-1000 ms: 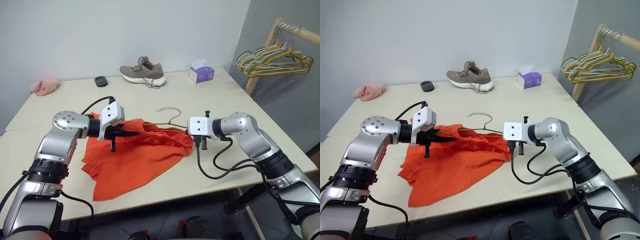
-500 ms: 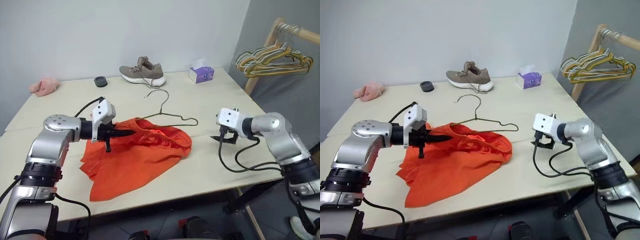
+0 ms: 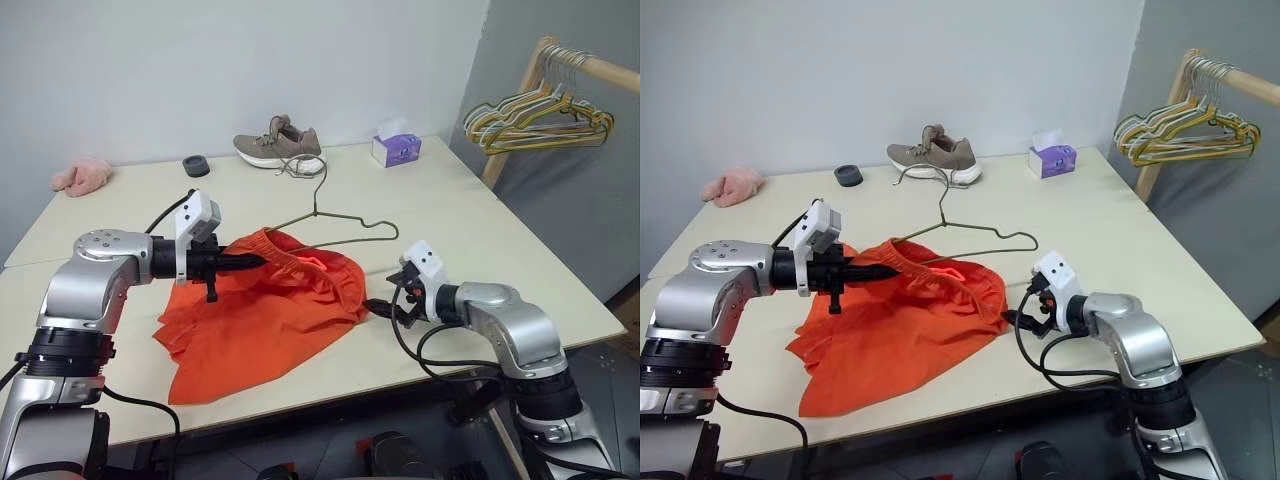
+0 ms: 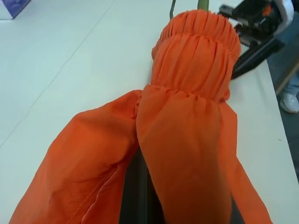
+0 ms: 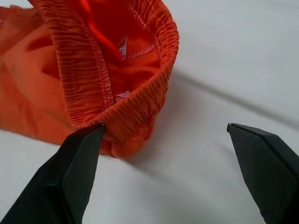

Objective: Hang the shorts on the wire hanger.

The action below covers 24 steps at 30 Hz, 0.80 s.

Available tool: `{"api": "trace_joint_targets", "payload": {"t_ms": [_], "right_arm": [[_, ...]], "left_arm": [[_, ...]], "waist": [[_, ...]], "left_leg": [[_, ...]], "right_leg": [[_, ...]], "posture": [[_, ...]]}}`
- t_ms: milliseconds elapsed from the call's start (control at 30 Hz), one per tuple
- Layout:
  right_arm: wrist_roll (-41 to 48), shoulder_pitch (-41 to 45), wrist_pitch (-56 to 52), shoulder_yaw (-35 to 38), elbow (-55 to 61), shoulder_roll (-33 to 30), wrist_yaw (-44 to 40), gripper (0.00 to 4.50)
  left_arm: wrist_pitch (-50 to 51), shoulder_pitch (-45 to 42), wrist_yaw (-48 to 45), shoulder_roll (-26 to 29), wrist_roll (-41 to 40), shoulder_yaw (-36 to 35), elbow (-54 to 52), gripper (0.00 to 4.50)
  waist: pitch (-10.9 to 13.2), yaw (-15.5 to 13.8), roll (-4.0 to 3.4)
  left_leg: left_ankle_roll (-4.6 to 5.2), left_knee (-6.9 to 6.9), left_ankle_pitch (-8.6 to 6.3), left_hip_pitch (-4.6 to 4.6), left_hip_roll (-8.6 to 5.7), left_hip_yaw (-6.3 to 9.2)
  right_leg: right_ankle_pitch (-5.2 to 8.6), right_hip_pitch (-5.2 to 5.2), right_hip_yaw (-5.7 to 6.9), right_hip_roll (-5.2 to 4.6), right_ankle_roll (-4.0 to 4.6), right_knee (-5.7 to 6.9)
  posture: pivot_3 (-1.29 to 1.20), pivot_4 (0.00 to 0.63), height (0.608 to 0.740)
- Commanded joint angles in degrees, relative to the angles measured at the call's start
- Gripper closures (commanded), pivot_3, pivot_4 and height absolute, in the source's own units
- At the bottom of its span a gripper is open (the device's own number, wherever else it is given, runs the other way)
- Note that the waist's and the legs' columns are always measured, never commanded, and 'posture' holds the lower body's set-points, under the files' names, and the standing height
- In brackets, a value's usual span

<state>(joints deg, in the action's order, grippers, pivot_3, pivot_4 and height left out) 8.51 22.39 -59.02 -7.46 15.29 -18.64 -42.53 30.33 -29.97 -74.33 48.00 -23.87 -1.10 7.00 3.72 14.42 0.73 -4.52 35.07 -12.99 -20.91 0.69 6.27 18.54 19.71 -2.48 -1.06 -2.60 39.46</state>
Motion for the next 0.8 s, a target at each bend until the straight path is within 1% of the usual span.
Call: {"api": "trace_joint_targets", "payload": {"t_ms": [33, 100, 233, 300, 400, 467, 633, 700, 800], "right_arm": [[3.17, 0.9, -1.37, 0.76, 0.23, 1.65, 1.66, 0.02], [4.77, 0.79, -2.8, 1.39, 1.32, 1.1, 1.68, 0.02], [6.94, -0.65, -4.54, 2.04, 4.19, -3.94, 0.78, 0.02], [8.78, -1.39, -5.39, 2.31, 5.39, -5.0, 0.86, 0.02], [10.44, -2.18, -5.8, 2.53, 6.68, -3.93, 2.61, 0.02], [9.8, -2.6, -4.59, 2.36, 6.72, -2.04, 5.54, 0.02], [8.91, -2.1, -3.12, 0.89, 4.33, 4.93, 12.13, 0.02], [9.12, -2.09, -3.29, 0.2, 3.56, 6.77, 13.35, 0.02], [8.6, -2.36, -2.28, -1.51, 2.01, 7.86, 14.5, 0.02]], "left_arm": [[-0.15, -0.85, 0.51, 1.05, -1.0, -2.08, -2.01, 4.5], [-0.3, -0.53, 0.79, 1.15, -0.93, -2.32, -2.24, 4.5], [-0.47, -0.04, 1.14, 1.33, -0.95, -2.74, -2.41, 4.5], [-0.47, 0.12, 1.3, 1.27, -1.01, -2.87, -2.43, 4.5], [-0.6, 0.29, 1.42, 1.22, -1.08, -2.88, -2.33, 4.5], [-0.7, 0.16, 1.5, 1.11, -1.04, -2.79, -2.15, 4.5], [-0.51, -0.39, 1.55, 0.79, -1.24, -2.59, -1.83, 4.5], [-0.49, -0.47, 1.54, 0.76, -1.26, -2.53, -1.79, 4.5], [-0.48, -0.53, 1.59, 0.68, -1.25, -2.45, -1.83, 4.5]], "waist": [[0.0, -0.02, 0.0], [0.0, -0.08, -0.01], [0.0, -0.2, 0.0], [0.0, -0.25, 0.0], [0.0, -0.05, 0.0], [0.0, 0.13, 0.0], [0.0, 0.08, 0.0], [0.0, 0.07, 0.0], [-0.01, 0.04, 0.02]], "left_leg": [[0.0, -0.01, 0.0, 0.0, 0.0, -0.01], [0.0, -0.02, 0.0, -0.02, 0.0, -0.01], [0.0, -0.02, 0.0, -0.06, -0.01, -0.06], [0.0, -0.03, -0.01, -0.07, -0.01, -0.05], [0.0, -0.07, 0.0, -0.07, 0.01, -0.03], [0.0, -0.07, 0.0, -0.05, 0.04, -0.05], [0.0, -0.07, 0.0, -0.05, 0.04, -0.05], [0.0, -0.07, 0.0, -0.07, 0.04, -0.06], [0.0, -0.07, 0.0, -0.12, 0.03, -0.09]], "right_leg": [[0.0, 0.01, -0.01, 0.0, 0.0, 0.0], [0.0, 0.04, -0.02, 0.0, 0.0, 0.0], [0.01, 0.04, -0.05, -0.02, 0.0, -0.08], [0.01, 0.03, -0.02, -0.02, 0.0, -0.14], [0.01, 0.04, -0.01, 0.0, 0.0, -0.13], [0.01, 0.06, -0.03, 0.03, 0.0, -0.11], [0.01, 0.09, -0.04, 0.04, 0.0, -0.06], [0.01, 0.13, -0.06, 0.04, 0.0, -0.05], [0.01, 0.19, -0.09, 0.03, 0.0, -0.06]], "posture": [[-0.22, 0.0, 0.74], [-0.22, 0.0, 0.74], [-0.22, 0.0, 0.74], [-0.23, 0.0, 0.74], [-0.23, 0.0, 0.74], [-0.24, 0.0, 0.74], [-0.24, 0.0, 0.74], [-0.24, 0.0, 0.74], [-0.24, 0.0, 0.74]]}}
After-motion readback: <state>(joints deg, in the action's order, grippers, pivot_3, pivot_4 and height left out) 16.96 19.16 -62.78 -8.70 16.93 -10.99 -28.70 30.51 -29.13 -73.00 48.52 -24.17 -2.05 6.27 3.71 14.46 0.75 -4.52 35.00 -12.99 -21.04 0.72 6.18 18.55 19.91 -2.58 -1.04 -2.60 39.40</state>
